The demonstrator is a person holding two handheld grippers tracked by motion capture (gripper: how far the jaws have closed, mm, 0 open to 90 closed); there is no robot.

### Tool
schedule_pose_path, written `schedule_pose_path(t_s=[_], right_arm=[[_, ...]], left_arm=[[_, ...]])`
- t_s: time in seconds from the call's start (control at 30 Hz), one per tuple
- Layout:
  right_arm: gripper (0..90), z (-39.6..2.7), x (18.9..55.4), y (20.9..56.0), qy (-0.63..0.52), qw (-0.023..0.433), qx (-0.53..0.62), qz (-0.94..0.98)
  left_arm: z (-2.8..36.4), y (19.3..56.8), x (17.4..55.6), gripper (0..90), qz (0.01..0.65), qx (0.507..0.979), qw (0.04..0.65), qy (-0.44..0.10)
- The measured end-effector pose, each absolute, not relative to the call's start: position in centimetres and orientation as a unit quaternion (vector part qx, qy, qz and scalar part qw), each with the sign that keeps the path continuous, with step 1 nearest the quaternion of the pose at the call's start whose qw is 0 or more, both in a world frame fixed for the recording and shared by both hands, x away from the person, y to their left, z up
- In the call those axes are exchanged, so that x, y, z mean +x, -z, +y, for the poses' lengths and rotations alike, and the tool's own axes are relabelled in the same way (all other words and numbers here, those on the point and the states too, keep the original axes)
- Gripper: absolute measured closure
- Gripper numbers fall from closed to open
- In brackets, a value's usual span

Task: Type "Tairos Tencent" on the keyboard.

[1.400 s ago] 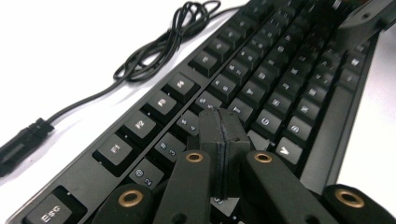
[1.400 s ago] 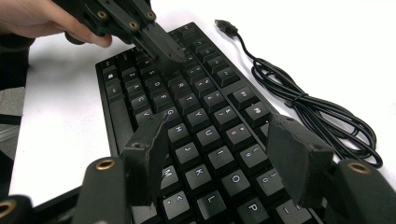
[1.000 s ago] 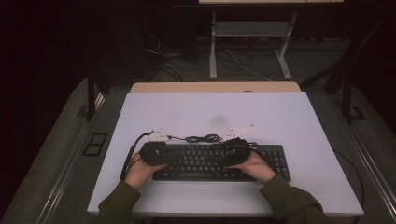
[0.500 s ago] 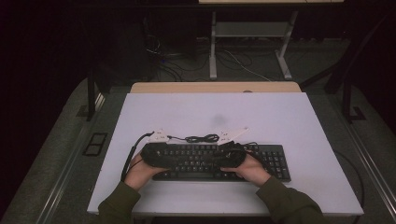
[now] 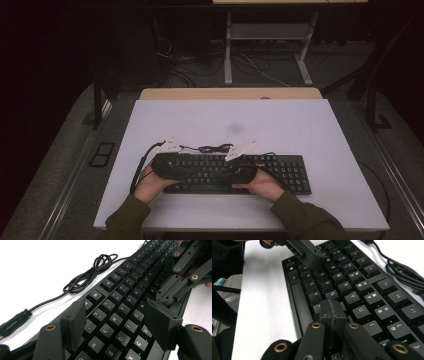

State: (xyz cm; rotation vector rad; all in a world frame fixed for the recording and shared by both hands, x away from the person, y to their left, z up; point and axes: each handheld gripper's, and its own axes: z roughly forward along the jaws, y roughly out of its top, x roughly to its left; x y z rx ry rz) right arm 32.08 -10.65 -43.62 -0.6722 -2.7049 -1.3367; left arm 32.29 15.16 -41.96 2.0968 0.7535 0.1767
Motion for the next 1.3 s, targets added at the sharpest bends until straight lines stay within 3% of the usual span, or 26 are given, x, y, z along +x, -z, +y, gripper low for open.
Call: schedule_pose_path(t_s=[0.7, 0.87, 1.0, 1.3], right_arm=[[89.0, -10.8, 32.1, 43.5, 0.434, 0.028, -0.217, -0.874], [82.7, -11.4, 32.3, 42.9, 0.448, 0.026, -0.225, -0.865], [71.2, -12.1, 32.5, 42.4, 0.459, 0.023, -0.232, -0.858], [47.0, -13.2, 32.6, 42.0, 0.467, 0.007, -0.243, -0.85]], left_arm=[[15.2, 41.9, 32.3, 34.4, 0.306, 0.842, 0.439, -0.075], [15.1, 41.9, 32.3, 37.1, 0.306, 0.842, 0.439, -0.073], [15.1, 41.9, 32.4, 45.0, 0.306, 0.84, 0.443, -0.068], [14.2, 41.8, 32.7, 83.8, 0.296, 0.844, 0.445, -0.05]])
